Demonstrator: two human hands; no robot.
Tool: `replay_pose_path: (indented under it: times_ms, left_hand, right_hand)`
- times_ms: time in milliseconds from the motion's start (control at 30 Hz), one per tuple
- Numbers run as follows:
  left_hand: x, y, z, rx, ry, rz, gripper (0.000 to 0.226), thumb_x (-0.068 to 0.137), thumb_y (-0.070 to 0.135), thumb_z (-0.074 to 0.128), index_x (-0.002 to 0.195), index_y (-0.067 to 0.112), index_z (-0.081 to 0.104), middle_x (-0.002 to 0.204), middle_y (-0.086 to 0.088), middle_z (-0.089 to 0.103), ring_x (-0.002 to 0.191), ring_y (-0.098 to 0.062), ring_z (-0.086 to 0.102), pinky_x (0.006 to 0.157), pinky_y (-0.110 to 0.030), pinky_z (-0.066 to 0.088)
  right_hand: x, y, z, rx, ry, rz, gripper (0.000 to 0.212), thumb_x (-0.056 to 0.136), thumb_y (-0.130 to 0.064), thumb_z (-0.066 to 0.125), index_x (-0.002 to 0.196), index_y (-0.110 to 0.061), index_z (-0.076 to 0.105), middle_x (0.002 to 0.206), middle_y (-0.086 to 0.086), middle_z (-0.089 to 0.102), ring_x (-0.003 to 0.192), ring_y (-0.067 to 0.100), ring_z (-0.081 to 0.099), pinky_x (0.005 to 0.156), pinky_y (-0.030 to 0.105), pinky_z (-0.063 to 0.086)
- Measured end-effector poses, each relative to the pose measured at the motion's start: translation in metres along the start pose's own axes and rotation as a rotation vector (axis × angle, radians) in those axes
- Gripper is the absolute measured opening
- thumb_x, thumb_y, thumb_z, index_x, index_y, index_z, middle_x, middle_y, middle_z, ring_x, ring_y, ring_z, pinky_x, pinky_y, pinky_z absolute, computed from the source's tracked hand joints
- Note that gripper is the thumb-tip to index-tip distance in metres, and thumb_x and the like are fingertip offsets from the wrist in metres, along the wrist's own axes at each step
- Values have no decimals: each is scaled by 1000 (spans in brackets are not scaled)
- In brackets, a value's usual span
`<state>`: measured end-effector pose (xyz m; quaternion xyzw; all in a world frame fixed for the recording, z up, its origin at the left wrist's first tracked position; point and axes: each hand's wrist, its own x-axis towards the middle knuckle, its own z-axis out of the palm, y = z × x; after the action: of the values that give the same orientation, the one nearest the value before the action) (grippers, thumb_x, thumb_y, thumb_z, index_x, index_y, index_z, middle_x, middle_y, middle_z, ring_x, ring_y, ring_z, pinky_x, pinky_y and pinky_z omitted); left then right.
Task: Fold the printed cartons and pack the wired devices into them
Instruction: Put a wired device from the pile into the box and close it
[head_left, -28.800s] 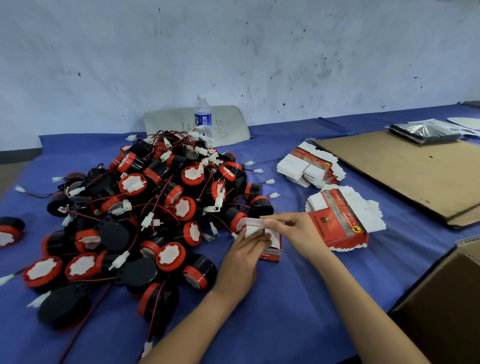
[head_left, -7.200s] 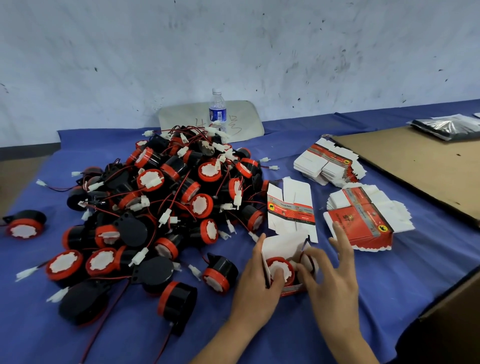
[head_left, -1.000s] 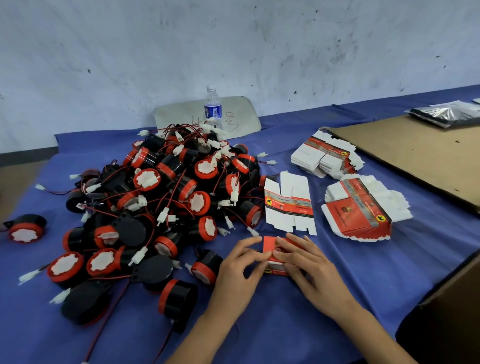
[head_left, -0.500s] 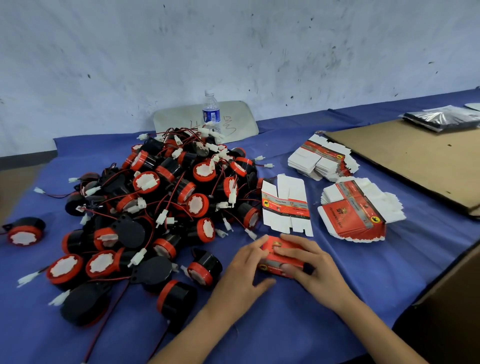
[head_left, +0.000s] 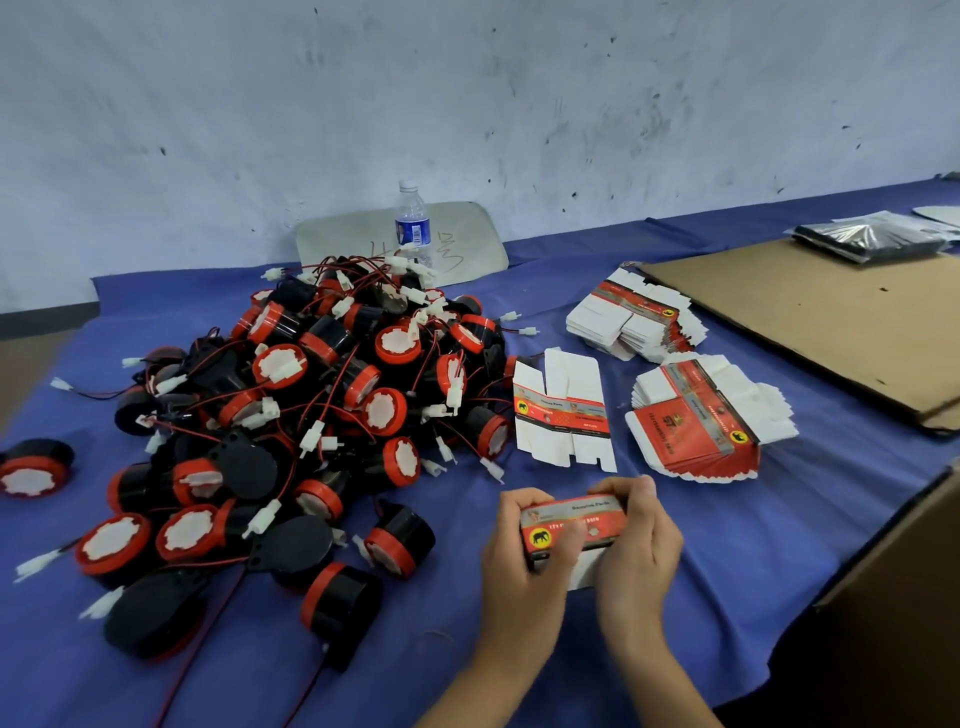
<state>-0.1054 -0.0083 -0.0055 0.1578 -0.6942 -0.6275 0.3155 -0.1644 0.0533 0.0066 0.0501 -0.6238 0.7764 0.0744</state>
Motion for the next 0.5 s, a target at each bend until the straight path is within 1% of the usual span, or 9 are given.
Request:
replay_pose_path:
  times_ms: [33,100,133,200,267,333,400,433,500]
  left_hand:
    - [0,1,5,4,110,-9,28,73,57,58,88,34,55,82,7,68,74,-12,66,66,-33,54]
    - [5,0,9,35,263,17,30,71,58,55,79,29,54,72,8,66,64,-9,64,60,-32,53]
    - [8,-2,9,51,290,28,31,71,57,54,77,26,53,69,8,65,61,-8,63,58,-32,52]
    - [12,-7,8,80,297,24,33,70,57,54,73,24,51,66,7,65,60,-11,63,60,-36,53]
    - [13,-13,6,97,303,11,32,70,57,55,72,25,51,65,5,64,62,-14,63,62,-39,53]
    - [14,-15,6,82,321,11,32,72,56,55,71,25,51,64,3,64,61,-13,62,61,-35,52]
    - [16,-15,5,30,366,2,30,75,56,52,70,26,51,64,4,63,59,-10,60,59,-27,49]
    - [18,-14,4,-2,396,-4,29,76,55,50,70,27,51,64,5,62,59,-8,58,58,-25,48]
    - [19,-13,4,-43,419,-22,28,79,54,46,70,29,52,64,5,62,61,-12,59,57,-30,49]
  right_hand:
    - [-2,0,5,11,36,-5,45,92,-42,36,68,-16,62,63,-1,67,53,7,61,49,18,47]
    - [-5,4,13,4,79,-12,45,92,-41,35,64,-18,61,59,-3,66,50,4,59,49,17,46]
    - [-5,7,16,-13,88,-1,46,92,-42,34,64,-18,60,58,-2,65,50,5,59,50,19,47]
    - [-3,14,18,-57,100,32,47,91,-44,33,62,-17,59,55,0,64,52,9,60,52,25,48]
    - [-2,20,19,-88,109,48,49,90,-46,32,62,-16,59,54,0,64,52,11,60,52,24,47]
    - [-3,23,19,-107,89,36,50,88,-49,33,63,-15,60,58,1,65,53,12,61,51,23,47]
    - [-6,25,20,-155,39,2,54,86,-55,33,67,-11,60,61,8,64,57,16,61,52,29,48]
    - [-7,25,21,-168,23,-3,58,85,-57,33,67,-8,59,61,10,63,55,16,60,50,29,47]
    - [-7,24,21,-154,27,42,63,86,-57,32,61,-5,58,55,9,62,49,12,60,44,22,45]
